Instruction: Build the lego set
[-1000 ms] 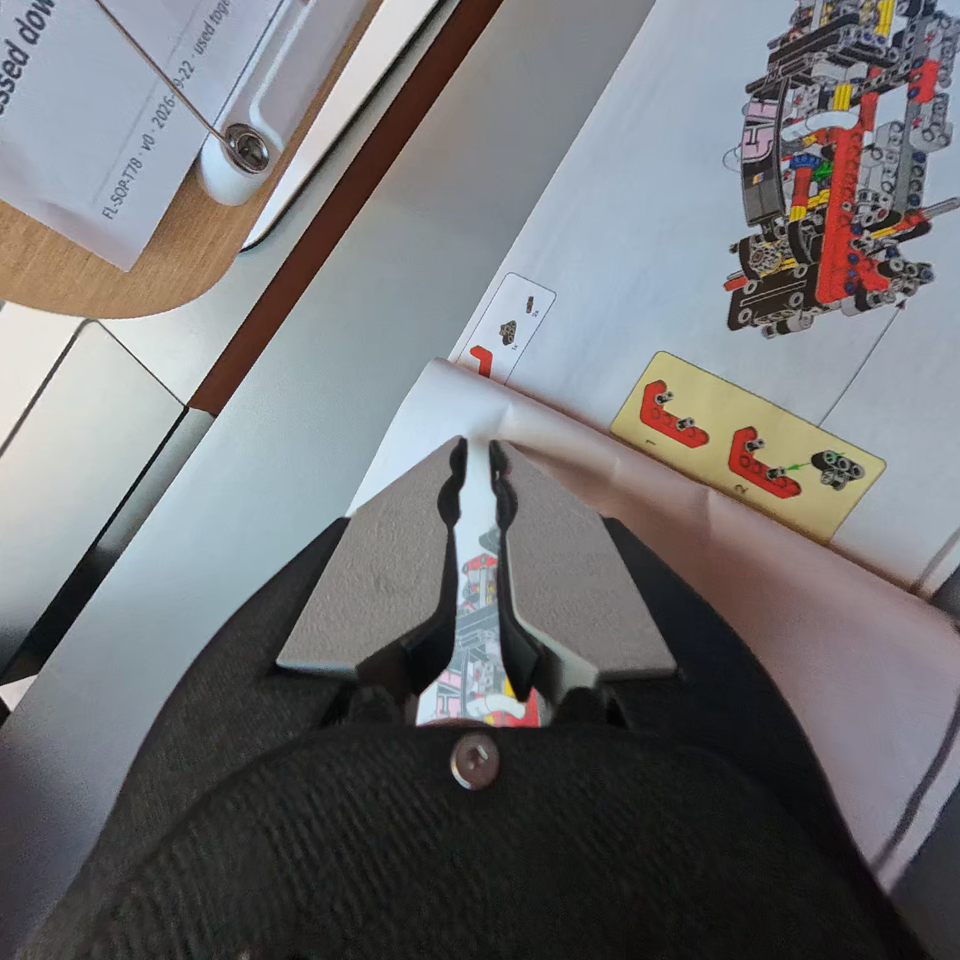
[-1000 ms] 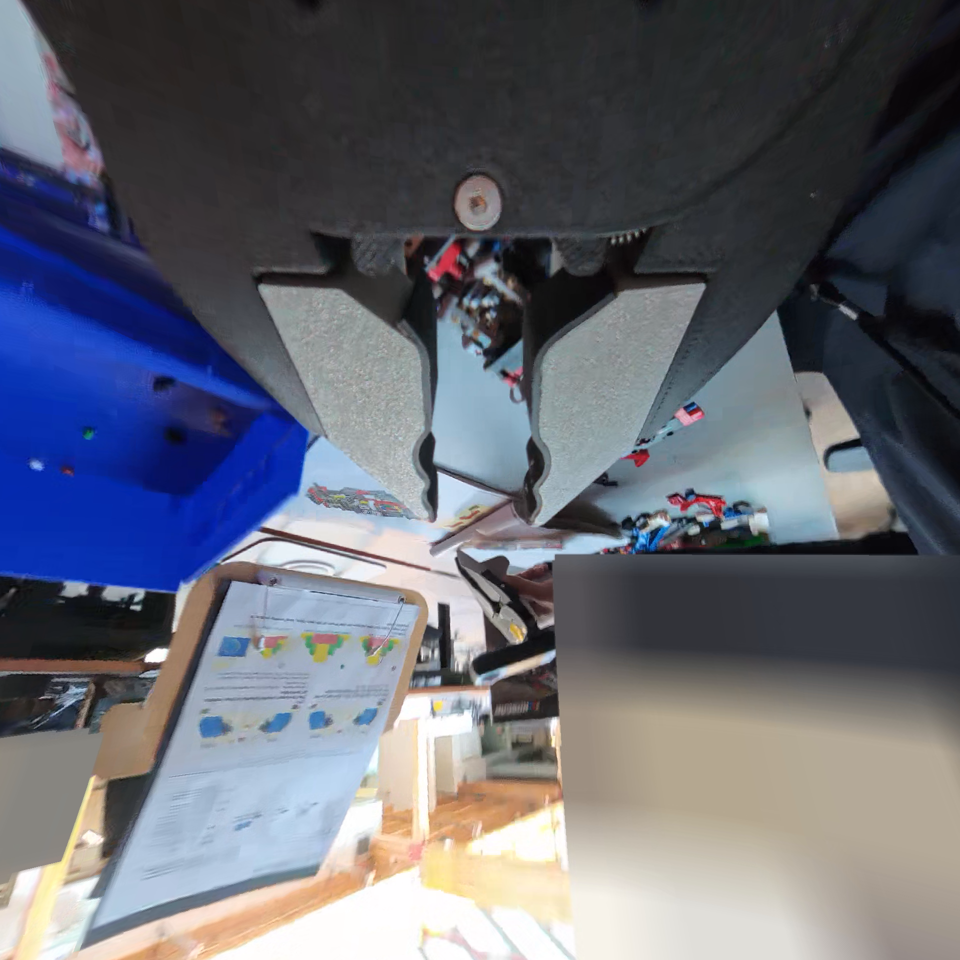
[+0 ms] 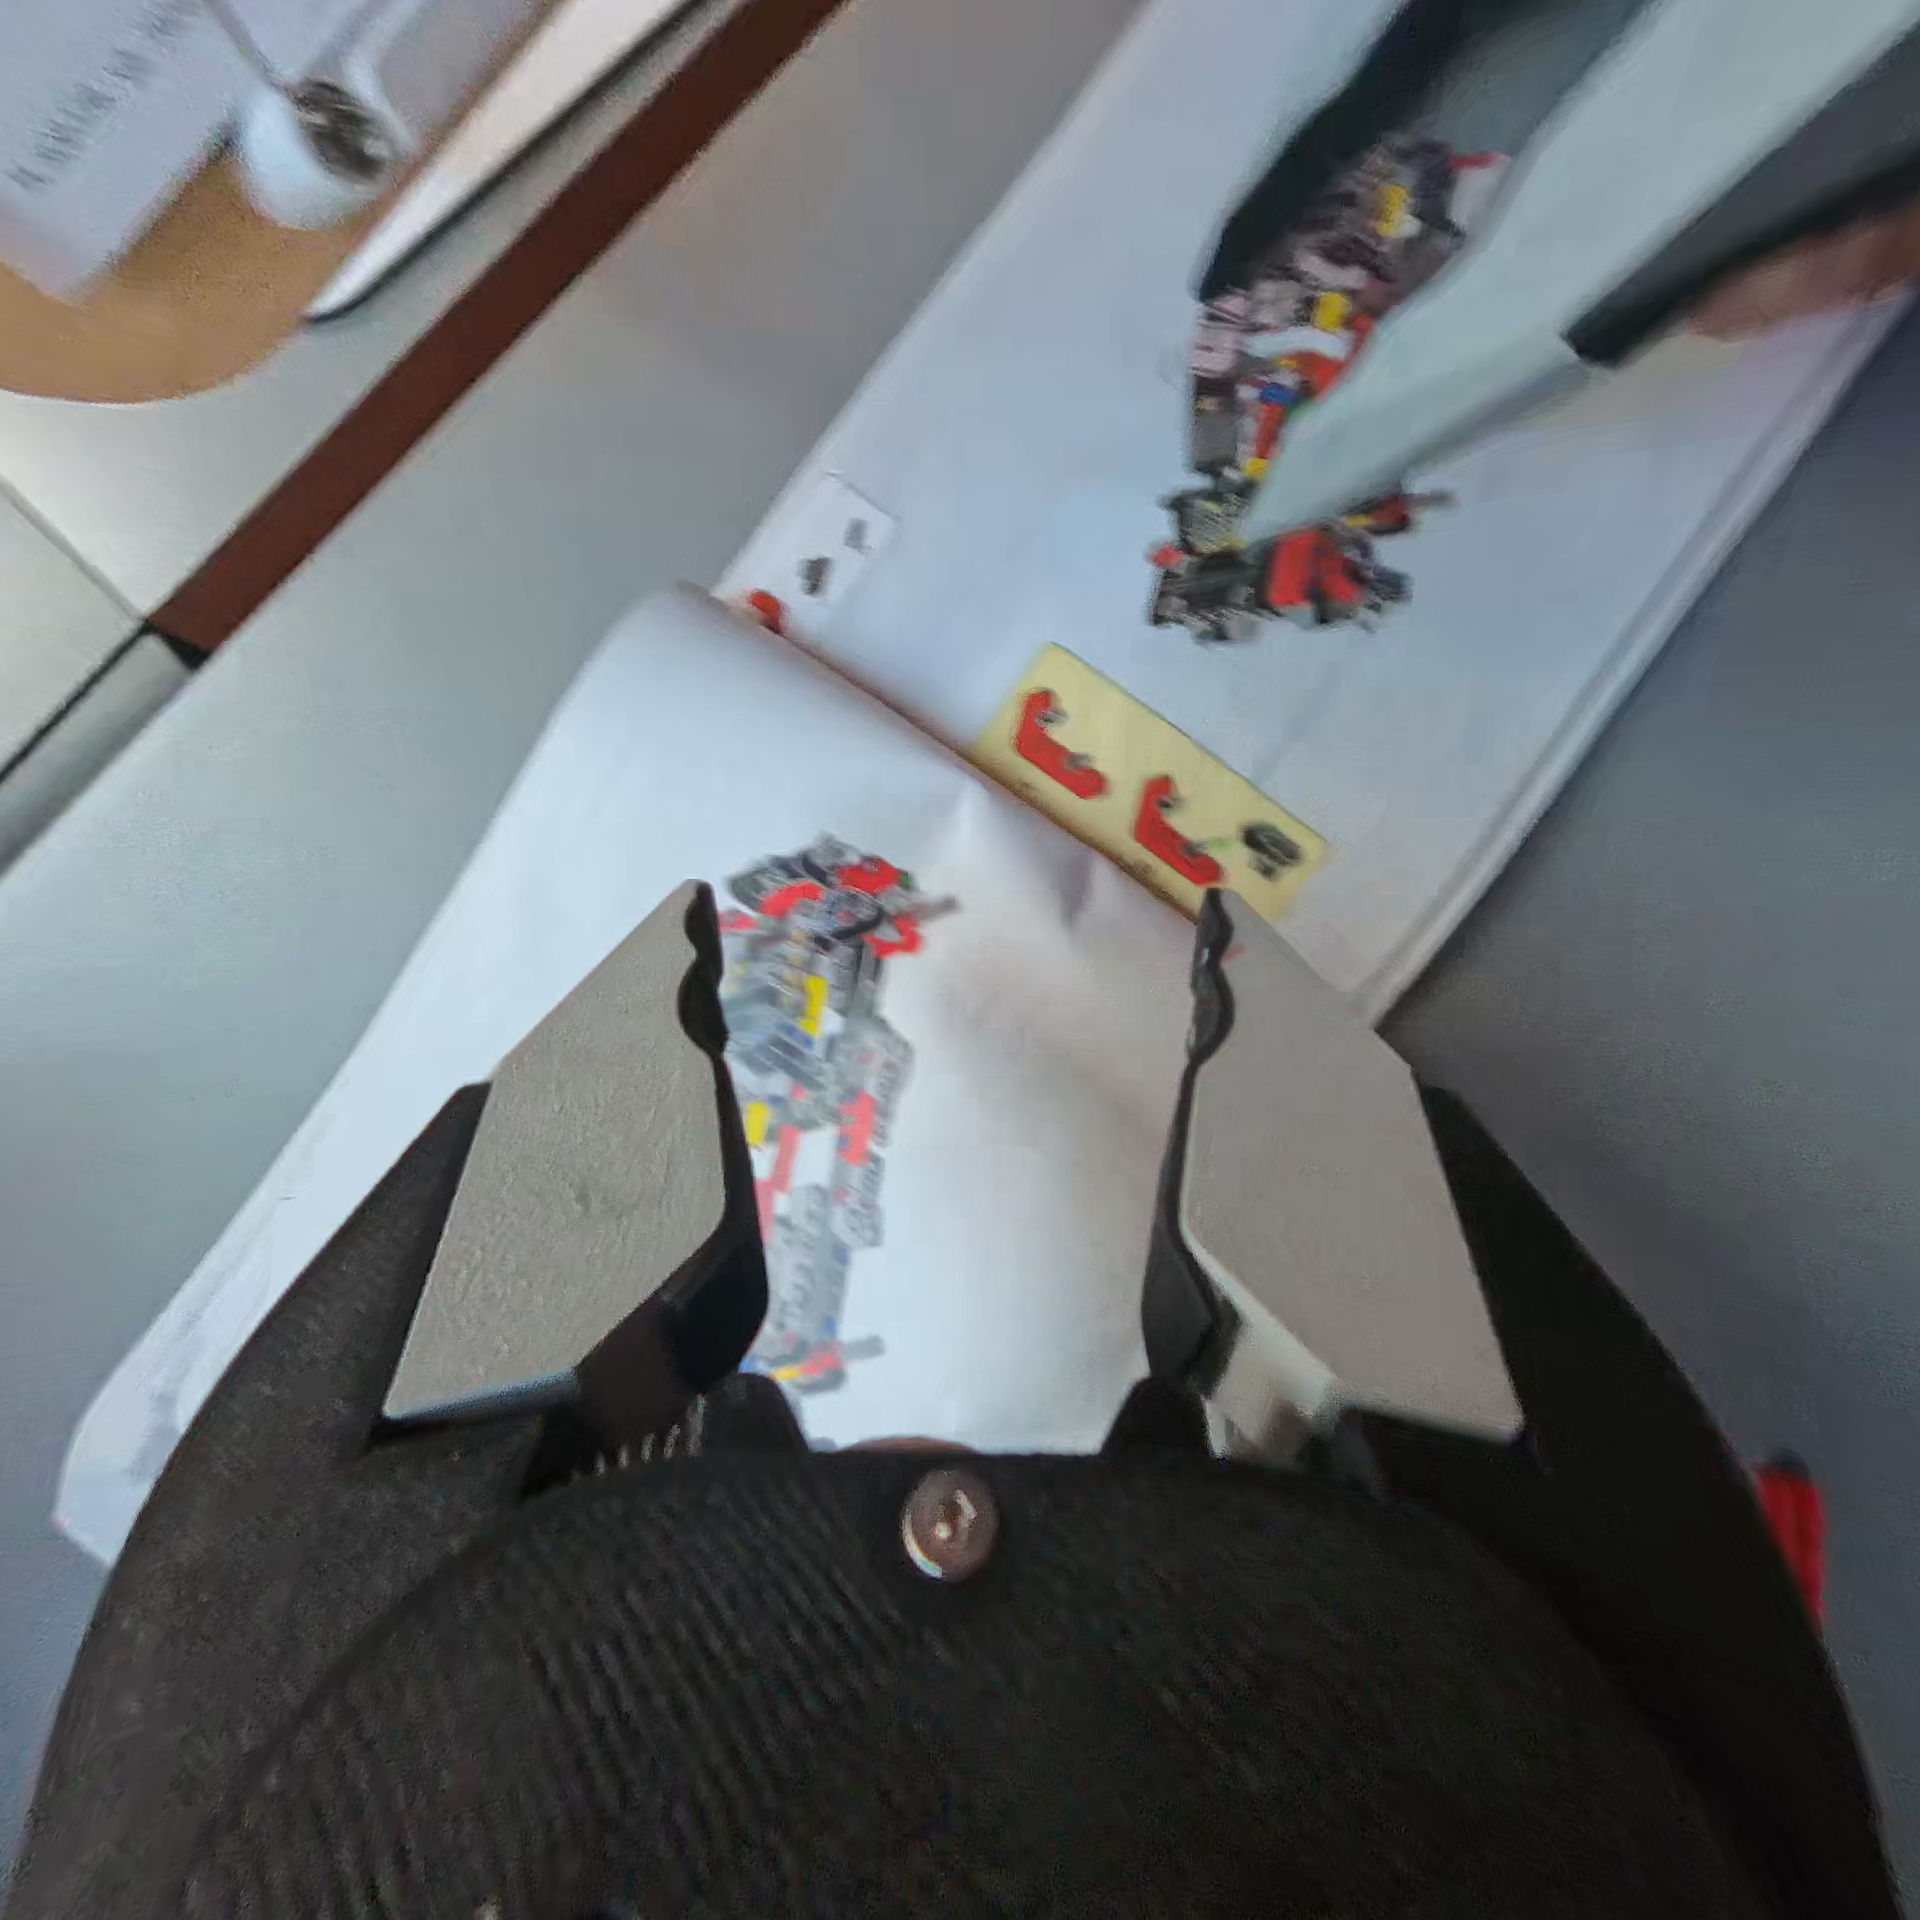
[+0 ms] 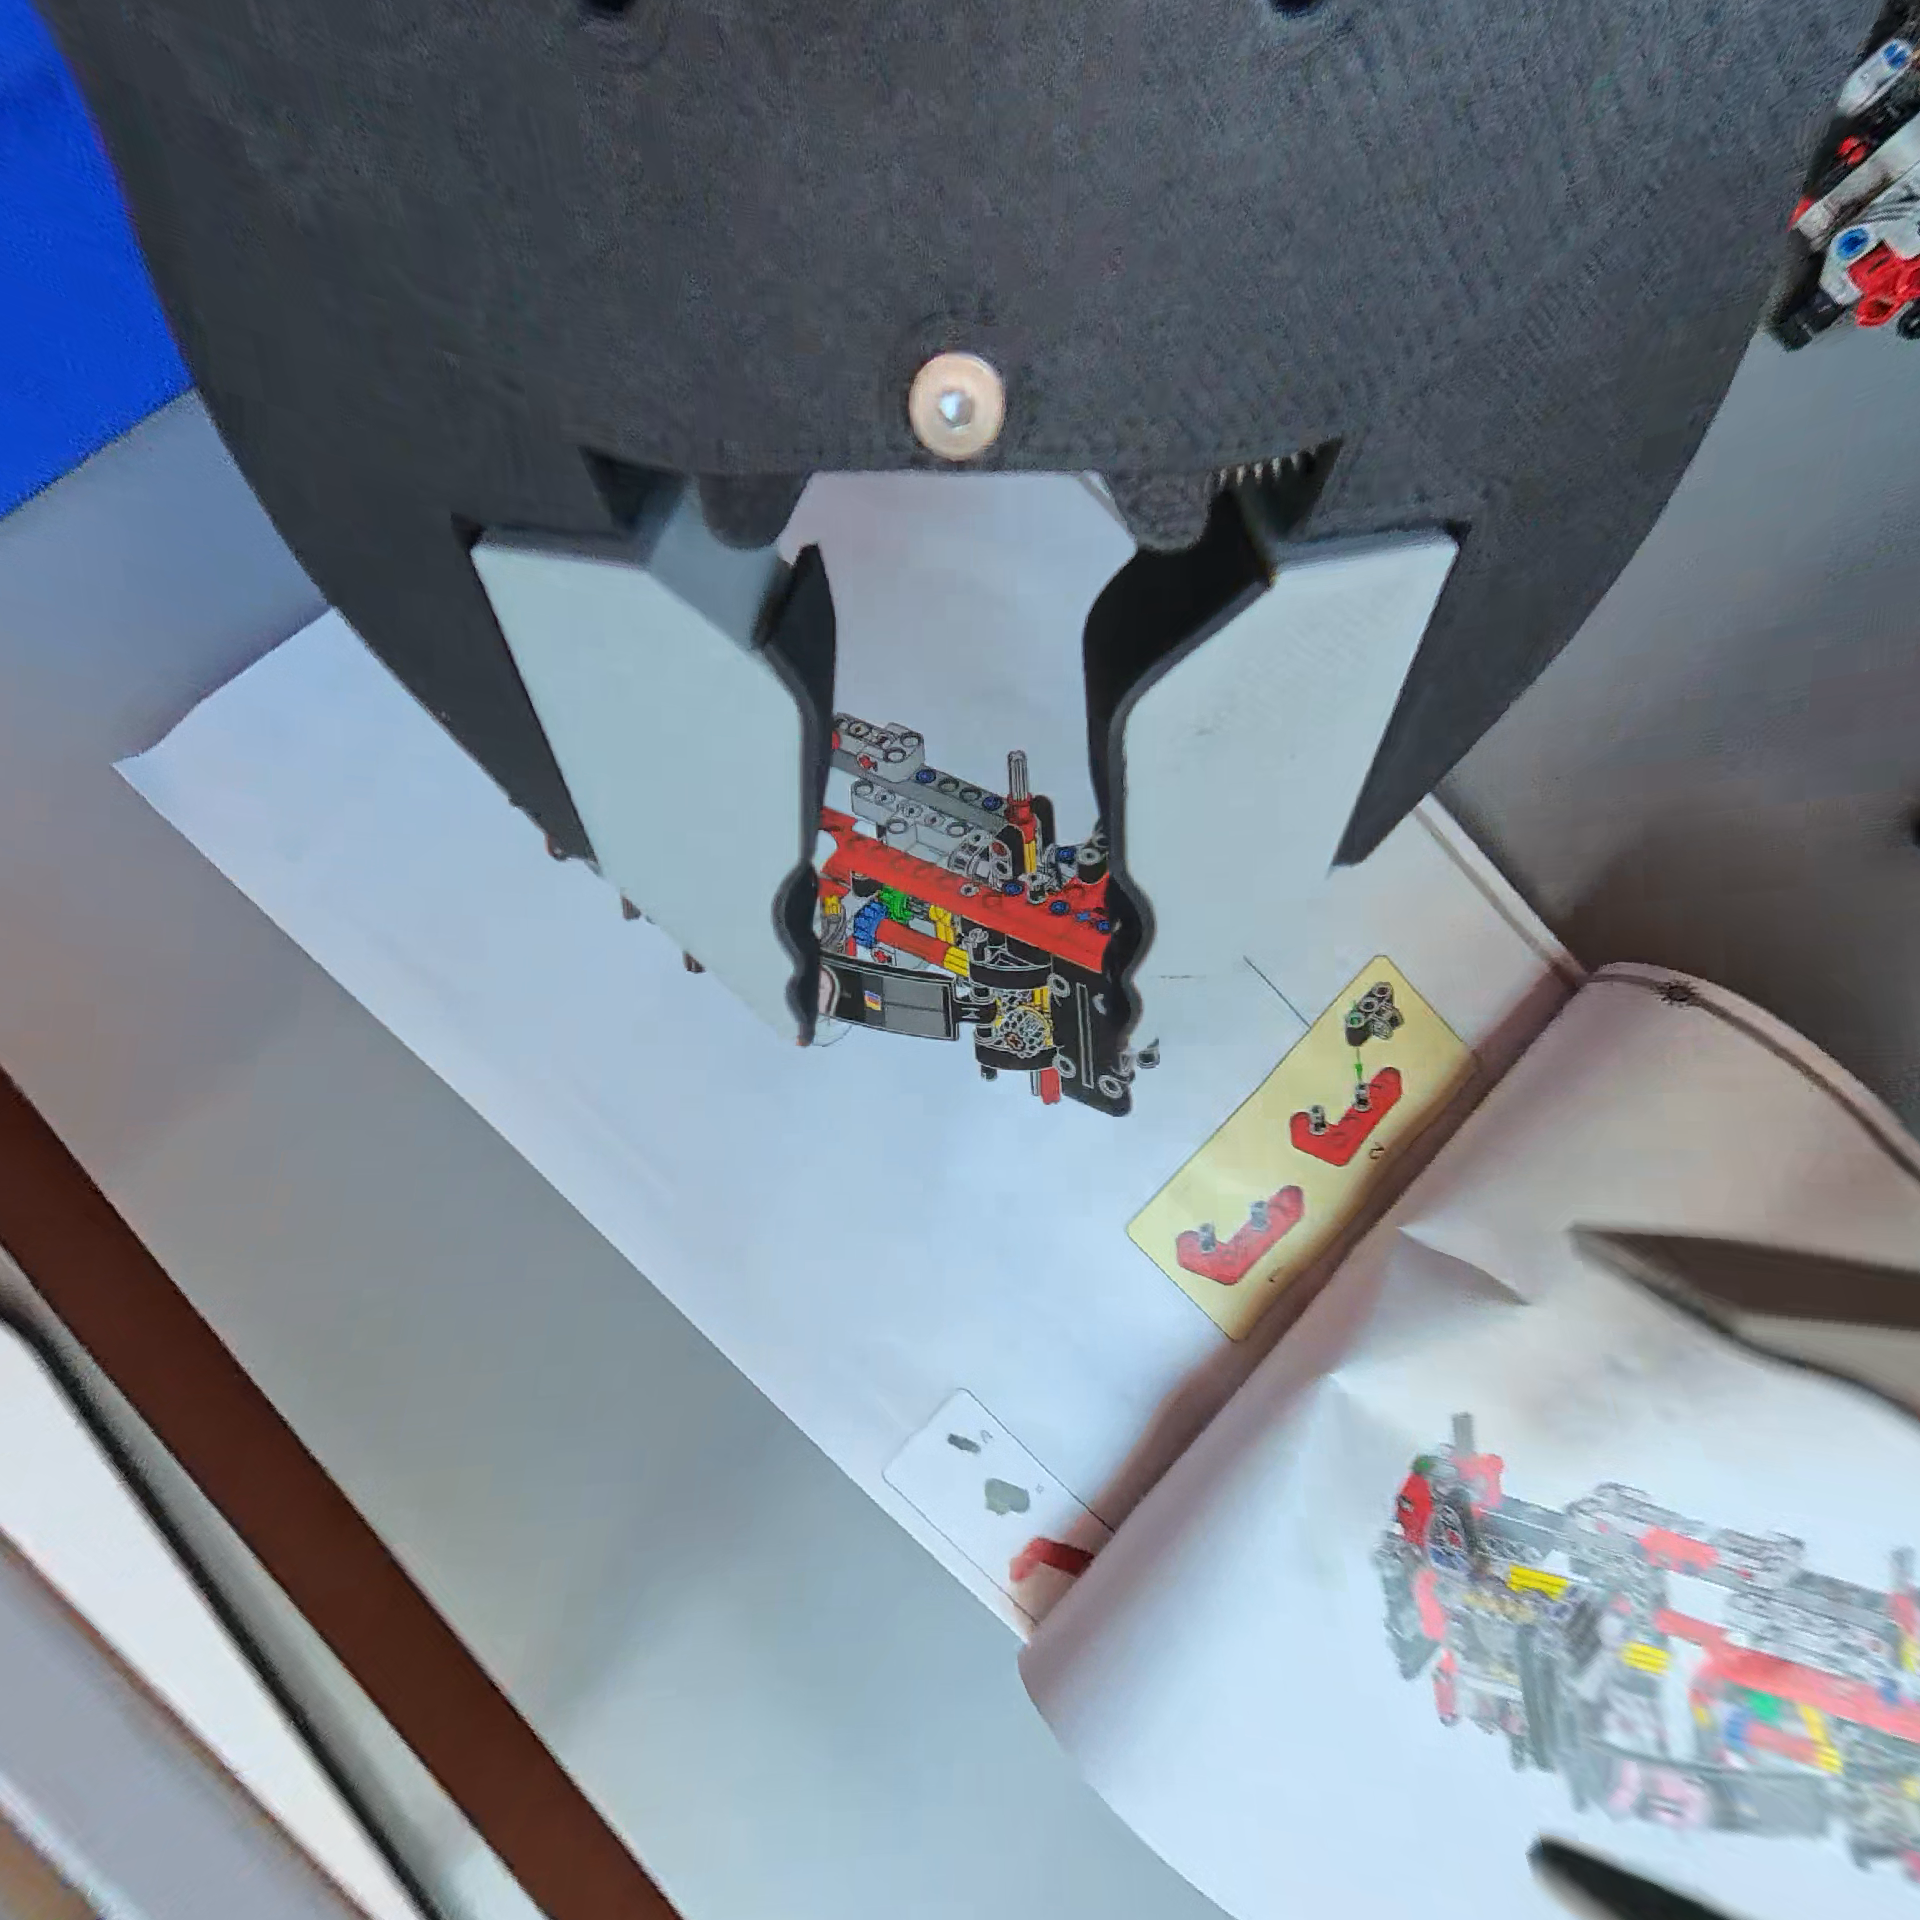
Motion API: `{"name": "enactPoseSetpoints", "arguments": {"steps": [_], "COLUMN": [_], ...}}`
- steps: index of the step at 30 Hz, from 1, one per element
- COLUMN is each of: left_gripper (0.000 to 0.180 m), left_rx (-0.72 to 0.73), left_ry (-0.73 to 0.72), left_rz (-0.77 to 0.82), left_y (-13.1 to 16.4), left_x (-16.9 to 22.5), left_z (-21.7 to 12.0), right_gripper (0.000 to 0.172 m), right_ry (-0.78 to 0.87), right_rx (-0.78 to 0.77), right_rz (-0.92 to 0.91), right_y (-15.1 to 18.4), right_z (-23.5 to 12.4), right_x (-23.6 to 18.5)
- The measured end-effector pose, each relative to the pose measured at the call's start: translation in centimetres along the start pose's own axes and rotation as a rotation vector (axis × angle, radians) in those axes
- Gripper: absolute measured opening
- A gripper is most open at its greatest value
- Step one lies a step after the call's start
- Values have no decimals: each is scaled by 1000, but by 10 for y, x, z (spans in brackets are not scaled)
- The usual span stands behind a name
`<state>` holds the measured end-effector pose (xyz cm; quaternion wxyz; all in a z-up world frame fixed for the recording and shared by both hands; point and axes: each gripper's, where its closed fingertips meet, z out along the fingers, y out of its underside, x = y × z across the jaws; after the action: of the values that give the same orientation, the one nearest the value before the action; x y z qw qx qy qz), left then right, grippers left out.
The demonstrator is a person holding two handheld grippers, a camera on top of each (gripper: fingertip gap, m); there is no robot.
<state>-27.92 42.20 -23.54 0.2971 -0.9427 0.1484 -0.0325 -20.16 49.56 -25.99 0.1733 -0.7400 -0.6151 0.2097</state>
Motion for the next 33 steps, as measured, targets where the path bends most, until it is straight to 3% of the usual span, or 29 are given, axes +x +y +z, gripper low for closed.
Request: {"name": "enactPoseSetpoints", "arguments": {"steps": [3, 5, 8, 16, 19, 25, 33], "left_gripper": [97, 109, 106, 44, 28, 23, 22], "left_rx": [-118, -220, -195, -91, -47, 24, 27], "left_ry": [12, 53, 61, 159, 207, 269, 239], "left_rz": [-74, -124, -148, -147, -189, -286, -323], "left_y": [7, 24, 22, 15, 14, 18, 29], "left_x": [-22, -25, -26, -7, -5, -10, -22], "left_z": [23, 37, 40, 29, 22, 17, 10], "right_gripper": [58, 49, 47, 34, 0, 0, 0], "right_ry": [-8, 17, 45, 46, 113, 150, 144], "right_rx": [-69, -67, -47, -16, -38, -111, -160], "right_rz": [27, 10, -30, -39, -53, -94, -40], "right_y": [11, 15, 16, 18, 22, 26, 27], "right_z": [11, 14, 15, 13, 10, 8, 9], "right_x": [4, 9, 12, 19, 30, 31, 32]}}
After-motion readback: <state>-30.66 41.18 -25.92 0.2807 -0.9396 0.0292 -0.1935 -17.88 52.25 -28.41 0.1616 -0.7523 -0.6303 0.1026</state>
